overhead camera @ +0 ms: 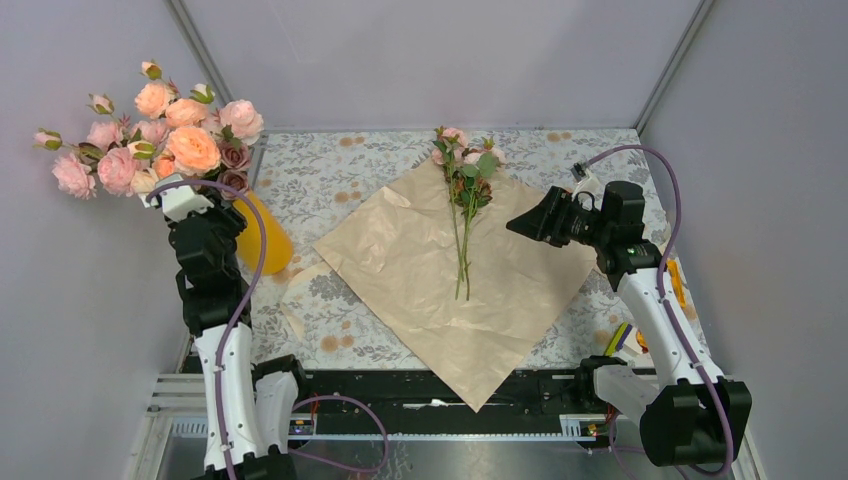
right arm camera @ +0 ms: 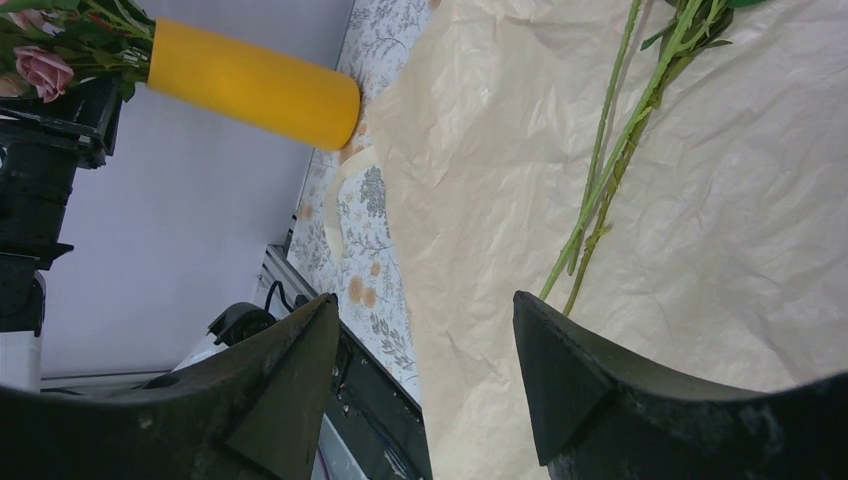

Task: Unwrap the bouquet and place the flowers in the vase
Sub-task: Insert the fake flower into the vase.

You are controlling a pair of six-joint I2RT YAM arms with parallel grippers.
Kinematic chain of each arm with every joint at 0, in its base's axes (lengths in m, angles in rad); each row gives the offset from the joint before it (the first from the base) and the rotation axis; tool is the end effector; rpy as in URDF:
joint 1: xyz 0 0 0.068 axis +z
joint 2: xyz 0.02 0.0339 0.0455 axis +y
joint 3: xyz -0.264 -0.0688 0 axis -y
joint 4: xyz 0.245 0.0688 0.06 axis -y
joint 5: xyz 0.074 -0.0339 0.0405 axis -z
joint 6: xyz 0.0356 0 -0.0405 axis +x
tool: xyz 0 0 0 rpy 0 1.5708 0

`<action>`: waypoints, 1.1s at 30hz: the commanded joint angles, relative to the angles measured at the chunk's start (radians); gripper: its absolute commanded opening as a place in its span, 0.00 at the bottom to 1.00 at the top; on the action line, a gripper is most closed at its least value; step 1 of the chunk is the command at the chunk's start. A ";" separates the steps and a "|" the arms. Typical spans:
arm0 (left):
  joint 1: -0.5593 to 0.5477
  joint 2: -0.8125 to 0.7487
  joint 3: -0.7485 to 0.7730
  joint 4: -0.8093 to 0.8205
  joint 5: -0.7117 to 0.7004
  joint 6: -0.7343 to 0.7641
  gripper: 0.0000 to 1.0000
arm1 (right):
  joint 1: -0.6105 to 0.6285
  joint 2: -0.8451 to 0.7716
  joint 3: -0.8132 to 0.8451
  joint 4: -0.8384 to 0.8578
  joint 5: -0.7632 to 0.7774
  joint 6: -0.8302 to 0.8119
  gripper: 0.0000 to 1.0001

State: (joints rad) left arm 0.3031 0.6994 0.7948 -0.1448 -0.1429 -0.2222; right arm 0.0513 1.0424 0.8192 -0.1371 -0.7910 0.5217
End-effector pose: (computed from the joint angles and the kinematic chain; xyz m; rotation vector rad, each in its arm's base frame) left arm 0.1562 0.0542 0.3611 -0.5268 1.5347 0.1781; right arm 0.2302 0.0372 0.3109 -0.0913 1.9832 1.1367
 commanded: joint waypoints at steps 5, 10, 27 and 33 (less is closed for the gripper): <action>0.005 -0.052 0.065 -0.067 0.029 0.003 0.66 | -0.005 -0.011 0.000 0.029 -0.036 0.001 0.71; 0.005 -0.082 0.073 -0.116 0.030 -0.015 0.87 | -0.005 -0.006 0.006 0.023 -0.036 -0.003 0.71; -0.110 -0.145 0.023 -0.279 0.163 -0.085 0.96 | -0.005 0.023 0.011 0.009 -0.027 -0.009 0.70; -0.290 -0.143 -0.029 -0.269 0.151 -0.093 0.95 | -0.003 0.038 0.020 -0.020 0.014 -0.013 0.69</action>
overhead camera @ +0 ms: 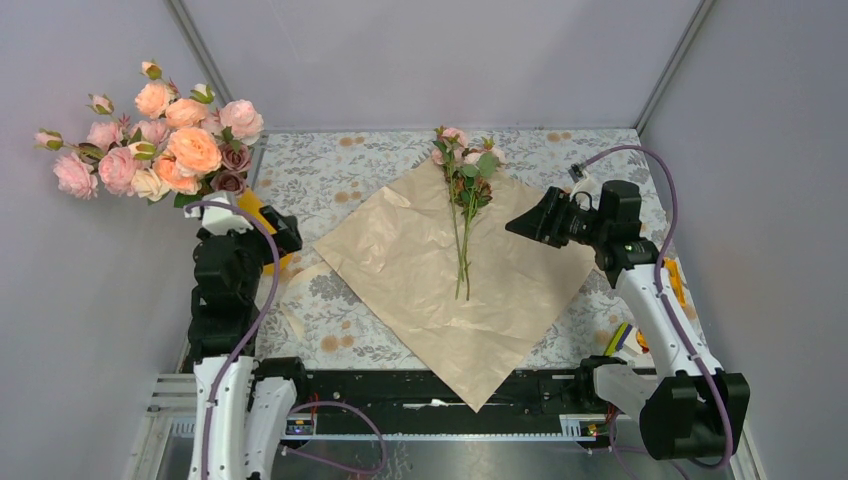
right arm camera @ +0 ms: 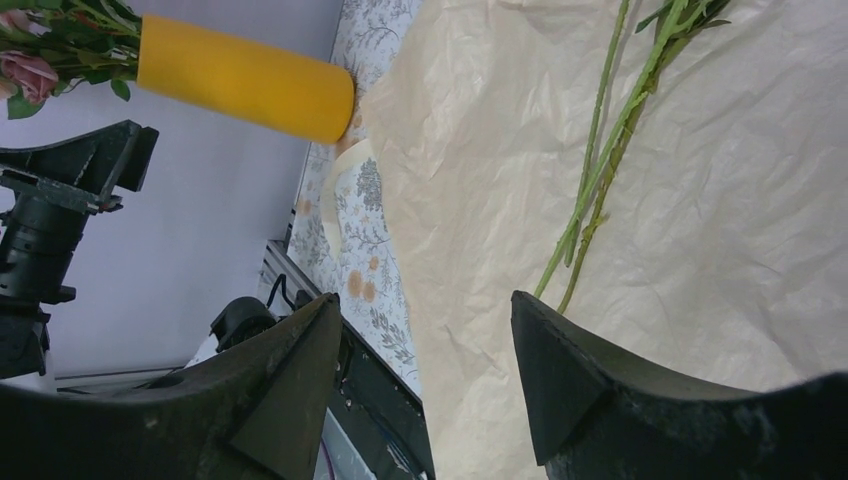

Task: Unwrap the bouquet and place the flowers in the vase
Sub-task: Insert the fake flower into the vase, then pick up the fake flower from the wrapping paper.

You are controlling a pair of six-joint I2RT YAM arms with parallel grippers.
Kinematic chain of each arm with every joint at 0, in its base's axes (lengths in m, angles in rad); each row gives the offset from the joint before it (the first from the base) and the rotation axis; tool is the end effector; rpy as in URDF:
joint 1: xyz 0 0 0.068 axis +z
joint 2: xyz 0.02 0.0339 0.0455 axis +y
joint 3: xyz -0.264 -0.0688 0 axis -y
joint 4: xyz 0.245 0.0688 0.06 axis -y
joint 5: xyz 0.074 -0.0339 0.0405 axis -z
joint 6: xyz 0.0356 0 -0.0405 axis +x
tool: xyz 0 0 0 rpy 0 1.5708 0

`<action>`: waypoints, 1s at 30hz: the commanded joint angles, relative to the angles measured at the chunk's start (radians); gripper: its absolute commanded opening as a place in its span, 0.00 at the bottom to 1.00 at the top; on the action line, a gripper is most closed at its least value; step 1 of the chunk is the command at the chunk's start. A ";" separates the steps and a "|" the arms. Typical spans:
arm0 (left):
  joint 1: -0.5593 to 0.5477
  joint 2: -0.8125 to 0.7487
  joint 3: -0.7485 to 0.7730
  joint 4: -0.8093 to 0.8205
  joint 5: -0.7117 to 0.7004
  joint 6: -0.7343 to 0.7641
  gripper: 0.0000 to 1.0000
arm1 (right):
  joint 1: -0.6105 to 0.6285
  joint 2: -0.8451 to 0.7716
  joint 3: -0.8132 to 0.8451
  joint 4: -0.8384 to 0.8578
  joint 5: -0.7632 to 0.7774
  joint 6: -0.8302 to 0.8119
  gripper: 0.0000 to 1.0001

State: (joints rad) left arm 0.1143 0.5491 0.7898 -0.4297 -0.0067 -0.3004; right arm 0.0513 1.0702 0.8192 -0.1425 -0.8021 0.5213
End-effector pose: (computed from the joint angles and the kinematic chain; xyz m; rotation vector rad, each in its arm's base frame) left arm 0.1252 0.0146 0.3474 -0.3674 1.7228 -0.1295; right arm 0.2351 0.0377 0.3045 -0.0823 2.0127 1.1538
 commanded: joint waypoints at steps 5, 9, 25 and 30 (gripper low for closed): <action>-0.323 0.096 -0.015 0.046 -0.079 0.011 0.95 | 0.028 0.031 0.052 -0.111 0.121 -0.049 0.66; -0.379 0.197 0.016 0.099 0.020 0.034 0.96 | 0.130 0.054 0.080 -0.181 0.293 -0.080 0.65; -0.378 0.364 0.068 0.130 0.228 0.077 0.99 | 0.454 0.501 0.355 -0.187 0.636 -0.037 0.55; -0.378 0.365 0.071 0.128 0.232 0.068 0.99 | 0.466 0.686 0.534 -0.243 0.652 -0.083 0.52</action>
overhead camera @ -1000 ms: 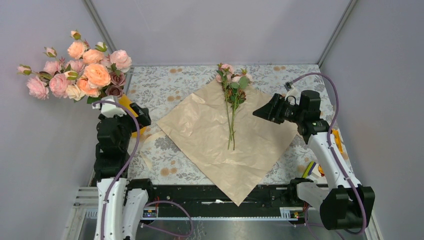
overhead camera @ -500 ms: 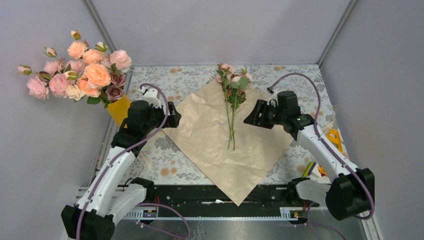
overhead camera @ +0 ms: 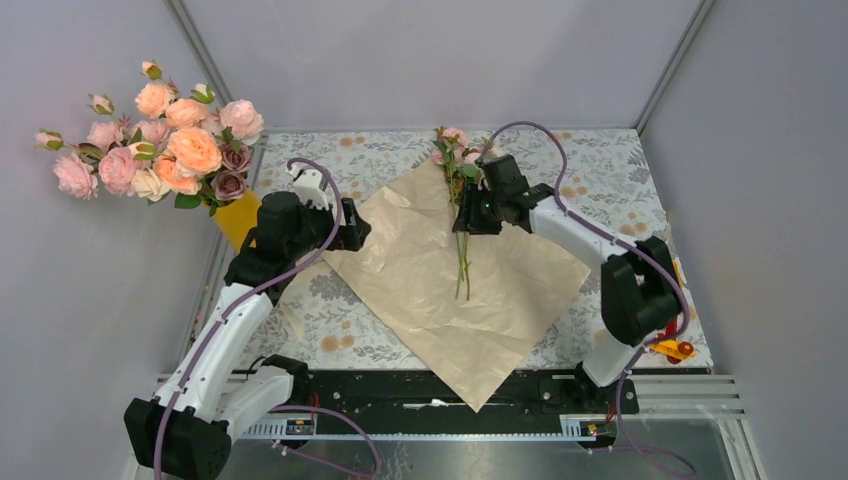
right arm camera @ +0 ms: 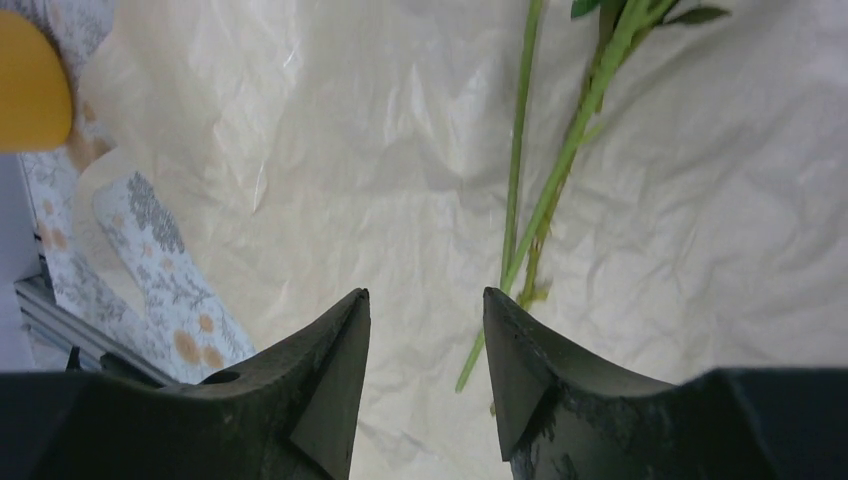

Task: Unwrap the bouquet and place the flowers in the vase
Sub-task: Pick up the fake flower from the wrapping paper.

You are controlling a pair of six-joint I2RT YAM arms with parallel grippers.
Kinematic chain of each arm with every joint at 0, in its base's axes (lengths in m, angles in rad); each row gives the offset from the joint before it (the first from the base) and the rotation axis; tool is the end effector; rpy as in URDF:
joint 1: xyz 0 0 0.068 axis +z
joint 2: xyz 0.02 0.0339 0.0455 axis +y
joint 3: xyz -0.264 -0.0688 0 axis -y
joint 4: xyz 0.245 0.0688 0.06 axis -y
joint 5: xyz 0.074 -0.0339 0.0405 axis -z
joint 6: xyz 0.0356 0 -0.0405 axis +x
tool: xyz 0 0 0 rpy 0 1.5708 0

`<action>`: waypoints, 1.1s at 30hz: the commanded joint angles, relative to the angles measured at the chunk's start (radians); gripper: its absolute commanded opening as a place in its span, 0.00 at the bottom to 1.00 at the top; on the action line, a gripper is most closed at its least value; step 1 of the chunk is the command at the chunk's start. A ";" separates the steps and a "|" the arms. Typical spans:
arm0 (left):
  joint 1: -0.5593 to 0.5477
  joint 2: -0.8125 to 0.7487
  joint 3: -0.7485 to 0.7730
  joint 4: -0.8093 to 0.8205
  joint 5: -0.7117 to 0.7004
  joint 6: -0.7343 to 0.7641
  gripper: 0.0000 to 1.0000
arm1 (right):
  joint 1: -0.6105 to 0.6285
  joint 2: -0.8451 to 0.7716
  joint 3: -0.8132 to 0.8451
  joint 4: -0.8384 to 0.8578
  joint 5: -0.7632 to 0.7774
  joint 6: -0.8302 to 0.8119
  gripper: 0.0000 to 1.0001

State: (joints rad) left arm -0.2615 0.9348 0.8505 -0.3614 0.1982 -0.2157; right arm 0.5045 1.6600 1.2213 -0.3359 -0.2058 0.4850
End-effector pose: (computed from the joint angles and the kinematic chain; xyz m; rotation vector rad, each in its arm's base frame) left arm 0.2017 -0.0612 0.3181 0.1745 2.0359 -0.5009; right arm 0.3192 0.1845 0.2506 -0.1298 2.4396 0.7092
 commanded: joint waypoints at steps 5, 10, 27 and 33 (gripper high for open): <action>0.000 -0.023 0.003 0.062 0.040 -0.027 0.99 | 0.017 0.261 0.283 -0.118 0.082 -0.090 0.51; 0.003 -0.027 0.002 0.064 0.044 -0.027 0.99 | 0.026 0.353 0.357 -0.147 0.118 -0.108 0.49; 0.028 -0.025 -0.002 0.073 0.075 -0.045 0.99 | 0.043 0.498 0.458 -0.186 0.195 -0.128 0.37; 0.034 -0.021 -0.002 0.075 0.086 -0.049 0.99 | 0.047 0.514 0.467 -0.195 0.227 -0.130 0.35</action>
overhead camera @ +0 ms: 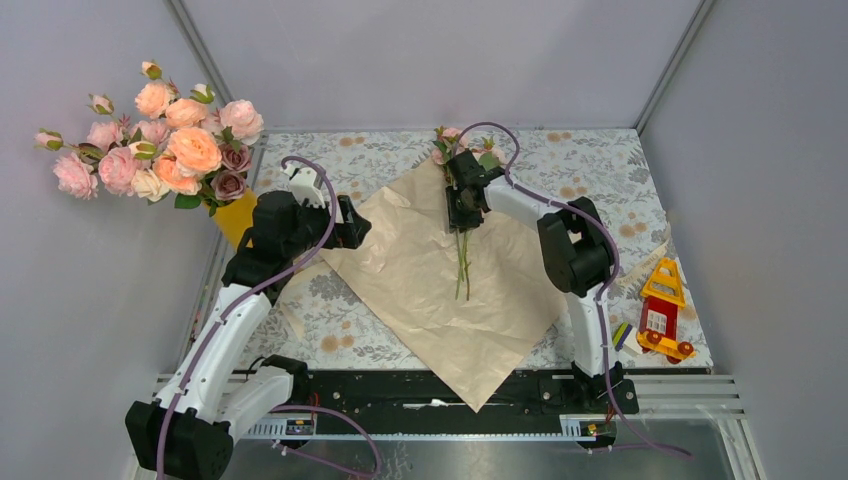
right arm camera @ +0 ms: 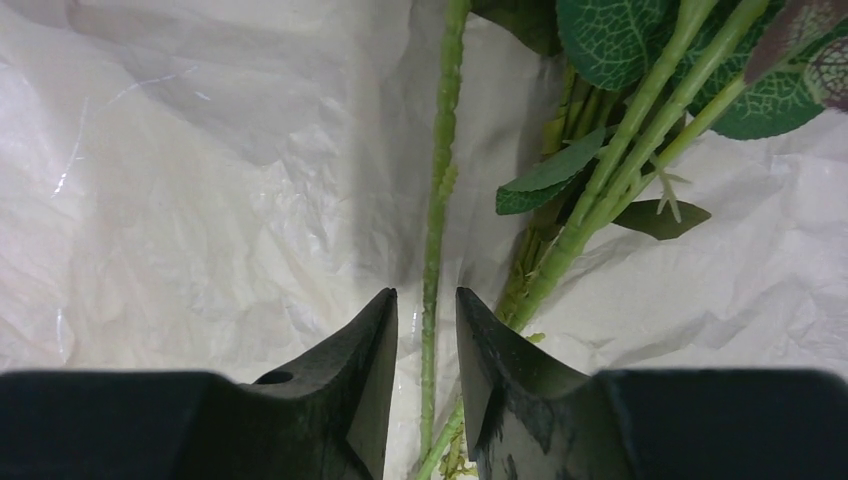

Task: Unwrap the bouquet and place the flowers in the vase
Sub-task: Pick up the fake flower from the wrapping paper.

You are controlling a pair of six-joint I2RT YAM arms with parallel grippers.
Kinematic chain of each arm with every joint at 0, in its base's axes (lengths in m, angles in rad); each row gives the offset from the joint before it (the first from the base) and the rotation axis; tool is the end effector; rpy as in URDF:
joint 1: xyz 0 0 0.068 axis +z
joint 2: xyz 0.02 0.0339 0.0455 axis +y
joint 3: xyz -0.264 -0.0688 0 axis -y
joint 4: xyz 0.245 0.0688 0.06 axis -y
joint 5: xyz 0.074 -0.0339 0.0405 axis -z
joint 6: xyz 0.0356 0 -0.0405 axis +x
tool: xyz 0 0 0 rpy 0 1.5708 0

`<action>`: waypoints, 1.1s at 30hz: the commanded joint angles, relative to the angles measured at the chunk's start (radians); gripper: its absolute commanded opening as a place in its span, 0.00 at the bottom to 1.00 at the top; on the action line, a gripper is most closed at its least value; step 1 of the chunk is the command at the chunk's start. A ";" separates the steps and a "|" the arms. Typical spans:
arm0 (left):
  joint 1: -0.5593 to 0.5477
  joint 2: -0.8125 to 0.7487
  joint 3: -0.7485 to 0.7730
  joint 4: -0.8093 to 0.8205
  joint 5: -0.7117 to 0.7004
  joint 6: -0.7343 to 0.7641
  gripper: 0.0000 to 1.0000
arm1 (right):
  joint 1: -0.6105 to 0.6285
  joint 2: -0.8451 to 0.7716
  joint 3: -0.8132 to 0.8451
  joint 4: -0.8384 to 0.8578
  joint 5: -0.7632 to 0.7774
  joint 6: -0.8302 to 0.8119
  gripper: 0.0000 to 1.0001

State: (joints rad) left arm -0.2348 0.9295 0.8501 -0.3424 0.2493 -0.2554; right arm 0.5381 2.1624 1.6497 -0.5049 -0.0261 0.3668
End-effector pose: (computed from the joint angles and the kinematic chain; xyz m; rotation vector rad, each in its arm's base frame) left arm 0.2022 -0.0574 0.3210 0.1428 2.0180 -0.5618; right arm 0.4012 0.2405 0.1715 -0.2349 2.6220 0.3576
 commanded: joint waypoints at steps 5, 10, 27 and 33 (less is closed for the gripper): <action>0.011 -0.011 -0.002 0.057 0.044 -0.015 0.99 | 0.013 0.023 0.048 -0.025 0.048 -0.015 0.32; 0.013 -0.011 -0.003 0.057 0.045 -0.016 0.99 | 0.016 0.036 0.059 -0.025 0.042 -0.016 0.27; 0.021 -0.006 -0.004 0.057 0.053 -0.018 0.99 | 0.019 0.046 0.074 0.024 -0.003 0.024 0.00; 0.022 -0.007 -0.005 0.057 0.055 -0.019 0.99 | 0.020 -0.008 0.000 0.149 -0.010 0.077 0.00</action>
State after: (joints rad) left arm -0.2199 0.9298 0.8425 -0.3416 0.2817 -0.2642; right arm 0.5434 2.2074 1.6833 -0.4549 -0.0208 0.3981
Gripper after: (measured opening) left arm 0.985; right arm 0.121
